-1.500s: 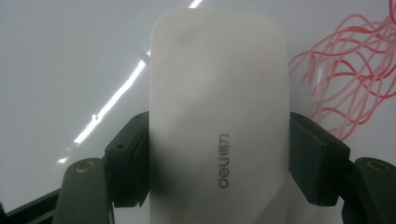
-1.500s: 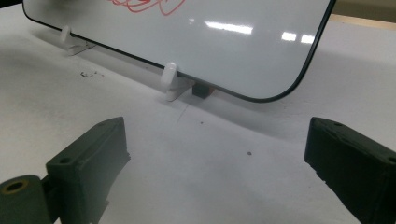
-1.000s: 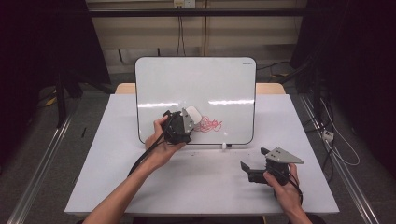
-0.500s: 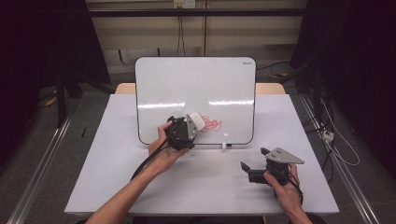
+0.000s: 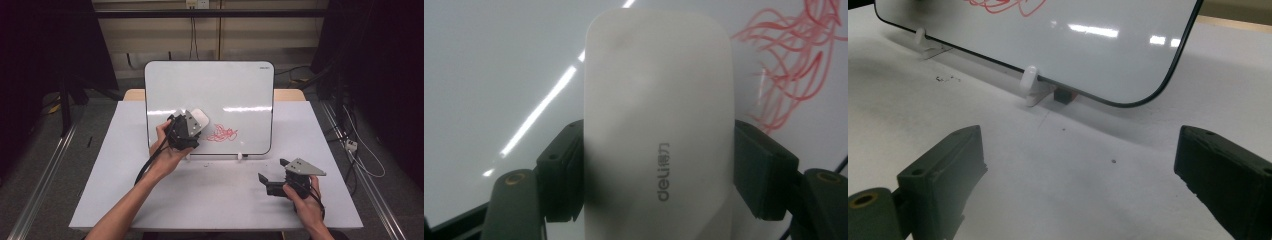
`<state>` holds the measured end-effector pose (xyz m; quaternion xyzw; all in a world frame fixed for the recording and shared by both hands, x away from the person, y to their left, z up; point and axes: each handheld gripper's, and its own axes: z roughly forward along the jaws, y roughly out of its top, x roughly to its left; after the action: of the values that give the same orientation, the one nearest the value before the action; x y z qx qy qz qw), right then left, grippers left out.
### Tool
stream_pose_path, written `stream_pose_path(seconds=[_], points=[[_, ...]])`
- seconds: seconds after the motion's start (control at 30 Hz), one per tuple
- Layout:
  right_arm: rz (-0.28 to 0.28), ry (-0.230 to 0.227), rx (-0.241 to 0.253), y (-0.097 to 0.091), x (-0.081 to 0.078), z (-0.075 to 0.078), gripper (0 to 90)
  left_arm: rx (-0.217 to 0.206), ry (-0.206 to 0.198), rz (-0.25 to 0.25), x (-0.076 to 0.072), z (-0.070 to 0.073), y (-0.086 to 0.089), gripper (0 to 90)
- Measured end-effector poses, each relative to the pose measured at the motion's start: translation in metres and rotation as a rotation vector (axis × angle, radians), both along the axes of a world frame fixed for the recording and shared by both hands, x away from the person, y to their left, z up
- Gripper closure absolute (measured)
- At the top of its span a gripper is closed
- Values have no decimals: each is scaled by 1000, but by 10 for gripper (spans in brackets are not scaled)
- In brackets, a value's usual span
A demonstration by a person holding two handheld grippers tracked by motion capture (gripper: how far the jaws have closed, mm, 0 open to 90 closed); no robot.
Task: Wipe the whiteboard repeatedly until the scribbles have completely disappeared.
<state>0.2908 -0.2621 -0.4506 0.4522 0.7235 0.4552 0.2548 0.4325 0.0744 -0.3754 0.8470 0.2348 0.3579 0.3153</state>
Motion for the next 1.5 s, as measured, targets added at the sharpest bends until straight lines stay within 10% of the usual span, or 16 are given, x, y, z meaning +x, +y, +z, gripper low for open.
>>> stream_pose_path(seconds=[0.47, 1.5], points=[[-5, 1, 3, 0, 0, 0, 58, -57, 12, 58, 11, 12, 11, 305], [8, -2, 4, 4, 1, 0, 58, 84, -11, -63, -28, -29, -53, 303]])
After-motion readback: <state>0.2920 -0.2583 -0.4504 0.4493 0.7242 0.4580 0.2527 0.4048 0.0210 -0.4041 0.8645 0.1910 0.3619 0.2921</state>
